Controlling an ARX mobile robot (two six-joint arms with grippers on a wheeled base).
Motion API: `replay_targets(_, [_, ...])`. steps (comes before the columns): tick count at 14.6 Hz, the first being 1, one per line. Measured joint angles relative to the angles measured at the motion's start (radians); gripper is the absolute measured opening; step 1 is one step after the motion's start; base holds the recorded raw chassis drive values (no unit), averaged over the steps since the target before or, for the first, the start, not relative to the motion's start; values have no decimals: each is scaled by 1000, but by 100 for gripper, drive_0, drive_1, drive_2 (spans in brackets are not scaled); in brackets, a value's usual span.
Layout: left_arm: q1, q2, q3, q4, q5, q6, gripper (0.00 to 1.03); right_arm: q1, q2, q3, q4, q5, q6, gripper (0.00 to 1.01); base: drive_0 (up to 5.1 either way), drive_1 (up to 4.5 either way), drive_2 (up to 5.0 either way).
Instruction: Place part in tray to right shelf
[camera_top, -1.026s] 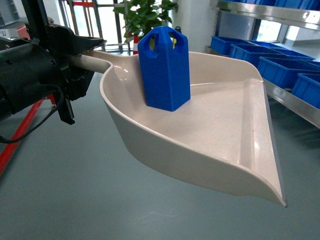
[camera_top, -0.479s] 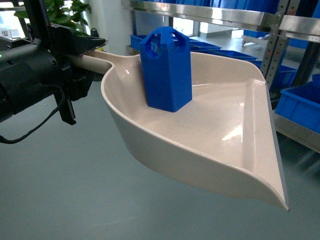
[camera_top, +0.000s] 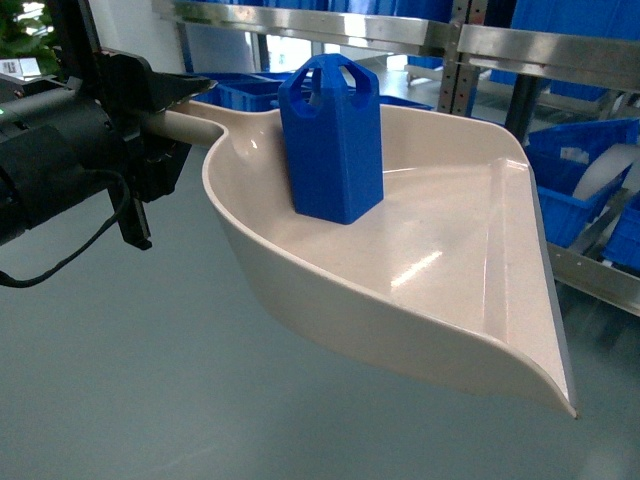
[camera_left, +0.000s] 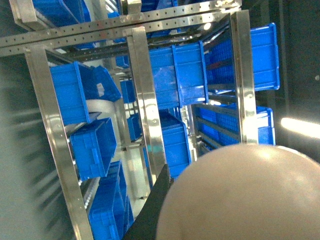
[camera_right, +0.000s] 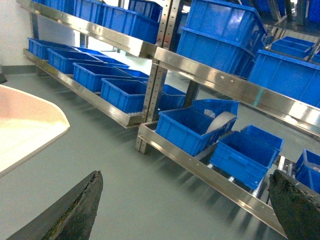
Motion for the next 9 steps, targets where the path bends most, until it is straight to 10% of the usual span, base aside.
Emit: replay_targets(9, [0, 0, 0, 0, -2, 0, 12, 0, 0, 0, 0, 0, 0, 98, -157, -157, -157])
